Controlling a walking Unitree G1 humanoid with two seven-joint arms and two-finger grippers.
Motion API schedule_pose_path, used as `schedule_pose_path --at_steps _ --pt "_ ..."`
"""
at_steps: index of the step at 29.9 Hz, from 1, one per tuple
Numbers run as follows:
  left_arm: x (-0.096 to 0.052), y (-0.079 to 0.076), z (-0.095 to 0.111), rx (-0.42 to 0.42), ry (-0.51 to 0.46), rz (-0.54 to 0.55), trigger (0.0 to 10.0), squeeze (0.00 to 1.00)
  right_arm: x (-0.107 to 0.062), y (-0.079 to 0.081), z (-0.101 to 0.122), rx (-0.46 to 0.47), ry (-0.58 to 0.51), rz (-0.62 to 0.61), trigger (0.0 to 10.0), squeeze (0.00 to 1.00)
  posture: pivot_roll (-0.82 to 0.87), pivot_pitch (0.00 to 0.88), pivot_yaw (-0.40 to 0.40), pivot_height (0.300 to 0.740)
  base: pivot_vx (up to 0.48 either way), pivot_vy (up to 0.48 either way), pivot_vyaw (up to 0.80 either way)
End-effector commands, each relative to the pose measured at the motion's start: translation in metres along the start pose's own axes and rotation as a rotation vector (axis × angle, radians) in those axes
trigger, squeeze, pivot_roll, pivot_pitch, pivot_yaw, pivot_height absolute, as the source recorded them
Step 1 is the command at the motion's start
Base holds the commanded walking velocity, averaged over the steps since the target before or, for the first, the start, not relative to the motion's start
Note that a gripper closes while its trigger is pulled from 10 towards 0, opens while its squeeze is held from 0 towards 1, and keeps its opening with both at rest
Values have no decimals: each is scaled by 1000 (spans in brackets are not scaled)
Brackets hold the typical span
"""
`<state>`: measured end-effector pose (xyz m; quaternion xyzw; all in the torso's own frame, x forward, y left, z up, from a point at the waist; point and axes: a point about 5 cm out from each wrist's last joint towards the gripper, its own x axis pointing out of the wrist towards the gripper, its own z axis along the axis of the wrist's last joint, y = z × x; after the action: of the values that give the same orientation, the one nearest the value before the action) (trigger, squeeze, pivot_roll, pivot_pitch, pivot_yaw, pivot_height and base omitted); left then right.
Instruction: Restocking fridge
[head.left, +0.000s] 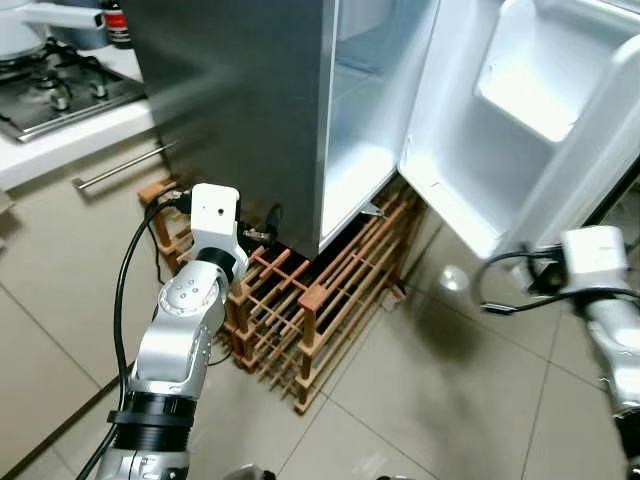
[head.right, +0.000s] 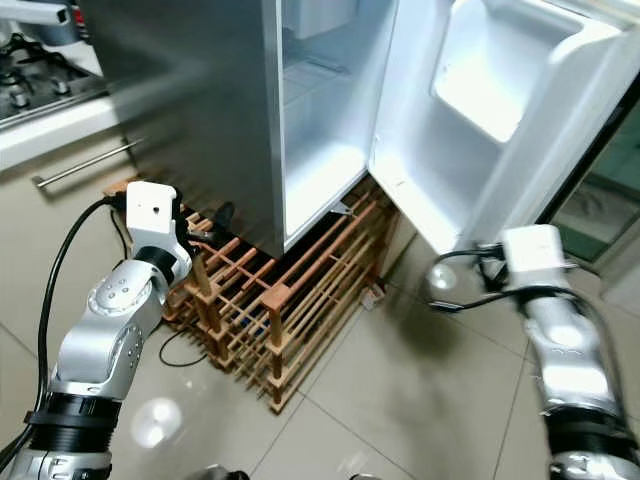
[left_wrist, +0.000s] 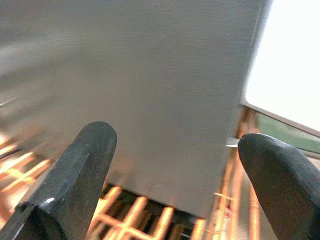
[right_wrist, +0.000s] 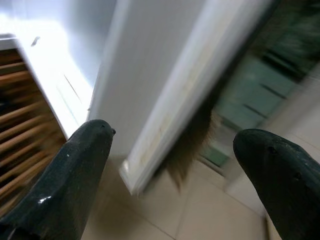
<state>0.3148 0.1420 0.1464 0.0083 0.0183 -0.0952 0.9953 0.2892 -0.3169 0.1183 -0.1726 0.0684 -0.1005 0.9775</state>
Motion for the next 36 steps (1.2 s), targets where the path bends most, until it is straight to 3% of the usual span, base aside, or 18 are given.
schedule_pose_path --at_steps 1,5,6,8,9,11,12,14,17,20,23,25,33,36 --pt "3 -8 1 7 -11 -28 10000 0 0 5 10 30 -49 5 10000 0 -98 0 14 740 0 0 0" --pt "5 -6 0 25 -18 13 10000 0 -3 58 37 164 -184 141 10000 0 -104 0 11 740 0 0 0" --pt "5 -6 0 25 -18 13 10000 0 -3 58 37 164 -184 141 10000 0 -104 0 11 740 0 0 0" --pt "5 -7 2 25 -33 22 10000 0 -6 79 43 197 -208 186 10000 0 -98 0 7 740 0 0 581" --pt "5 -7 2 25 -33 22 10000 0 -6 79 43 197 -208 186 10000 0 -98 0 7 740 0 0 581" --pt "2 -4 4 9 -50 57 10000 0 -11 101 48 234 -223 237 10000 0 -88 0 2 740 0 0 584" --pt "2 -4 4 9 -50 57 10000 0 -11 101 48 234 -223 237 10000 0 -88 0 2 740 0 0 581" --pt "-5 8 4 13 -83 164 10000 0 -14 115 55 268 -242 273 10000 0 -79 0 4 740 0 0 584" --pt "-14 23 2 17 -95 279 10000 0 -16 127 60 302 -249 308 10000 0 -72 0 5 740 0 0 583" --pt "-15 25 3 33 -102 297 10000 0 -16 133 62 317 -247 331 10000 0 -66 0 1 740 0 0 579" --pt "-15 23 5 95 -115 284 10000 0 -17 138 65 330 -249 364 10000 0 -56 0 -5 740 0 0 579" --pt "-15 23 5 95 -115 284 10000 0 -17 138 65 330 -249 364 10000 0 -56 0 -5 740 0 0 581" --pt "-16 17 6 72 -131 220 10000 0 -17 144 65 475 -201 408 10000 0 -44 0 -17 740 0 0 571" --pt "-13 12 13 120 -168 200 10000 0 -17 148 65 487 -195 429 10000 0 -42 0 -13 740 0 0 569"
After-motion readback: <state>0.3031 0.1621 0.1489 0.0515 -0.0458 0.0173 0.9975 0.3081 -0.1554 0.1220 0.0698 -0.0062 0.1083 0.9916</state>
